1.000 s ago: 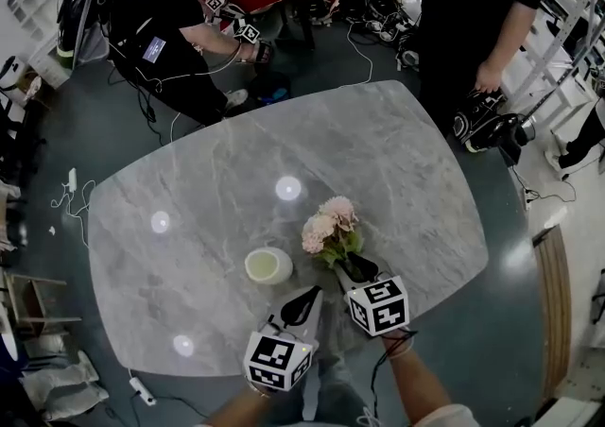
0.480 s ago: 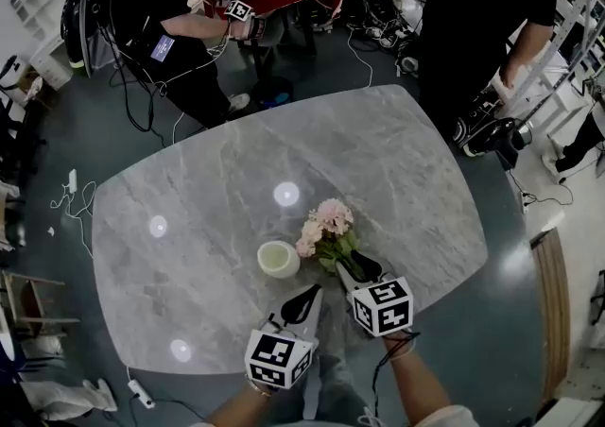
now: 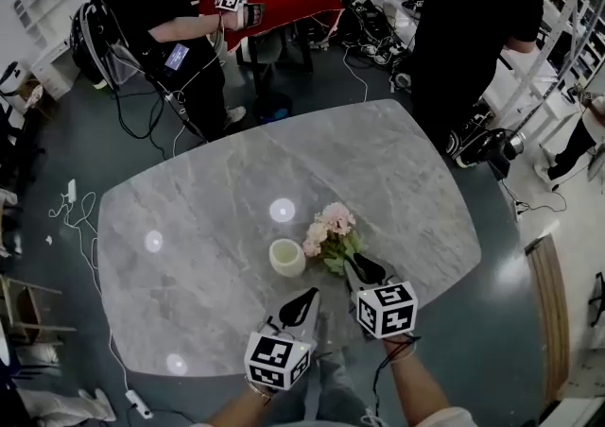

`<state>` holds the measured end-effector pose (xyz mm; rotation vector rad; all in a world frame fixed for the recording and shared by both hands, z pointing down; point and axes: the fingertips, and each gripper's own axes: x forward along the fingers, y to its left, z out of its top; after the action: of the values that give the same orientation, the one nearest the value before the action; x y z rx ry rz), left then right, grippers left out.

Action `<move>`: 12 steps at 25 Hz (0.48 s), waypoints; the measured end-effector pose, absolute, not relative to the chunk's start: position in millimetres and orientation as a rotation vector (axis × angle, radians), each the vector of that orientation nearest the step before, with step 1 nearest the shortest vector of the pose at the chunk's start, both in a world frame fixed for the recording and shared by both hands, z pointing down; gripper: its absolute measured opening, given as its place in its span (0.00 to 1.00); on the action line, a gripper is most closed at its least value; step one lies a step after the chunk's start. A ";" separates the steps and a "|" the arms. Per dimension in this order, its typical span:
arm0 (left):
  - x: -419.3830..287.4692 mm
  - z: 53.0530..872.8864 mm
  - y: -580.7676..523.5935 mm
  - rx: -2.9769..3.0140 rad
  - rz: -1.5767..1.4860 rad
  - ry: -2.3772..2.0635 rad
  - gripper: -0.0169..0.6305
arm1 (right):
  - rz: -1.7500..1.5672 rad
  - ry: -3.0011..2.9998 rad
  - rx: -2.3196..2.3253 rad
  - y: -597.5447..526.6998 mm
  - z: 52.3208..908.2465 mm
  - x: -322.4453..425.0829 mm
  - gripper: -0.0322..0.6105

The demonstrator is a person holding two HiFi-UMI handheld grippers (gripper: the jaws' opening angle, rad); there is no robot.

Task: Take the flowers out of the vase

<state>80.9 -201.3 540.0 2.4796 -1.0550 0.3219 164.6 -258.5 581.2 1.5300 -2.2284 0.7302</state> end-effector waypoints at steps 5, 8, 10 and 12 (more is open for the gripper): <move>59.2 526.4 -195.5 2.489 0.296 -1.094 0.04 | 0.718 -2.229 1.623 -255.3 555.2 161.6 0.12; 41.1 512.0 -195.4 2.488 0.275 -1.134 0.04 | 0.702 -2.234 1.673 -253.9 532.1 157.1 0.10; 28.9 502.0 -194.4 2.486 0.260 -1.161 0.04 | 0.688 -2.238 1.704 -251.0 516.7 154.0 0.09; 16.9 491.7 -194.2 2.486 0.242 -1.189 0.04 | 0.676 -2.241 1.732 -247.6 502.2 150.8 0.09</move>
<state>16.9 -194.2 491.7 2.4857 -1.1892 0.2421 150.8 -247.6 502.2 1.7316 -2.2407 0.6758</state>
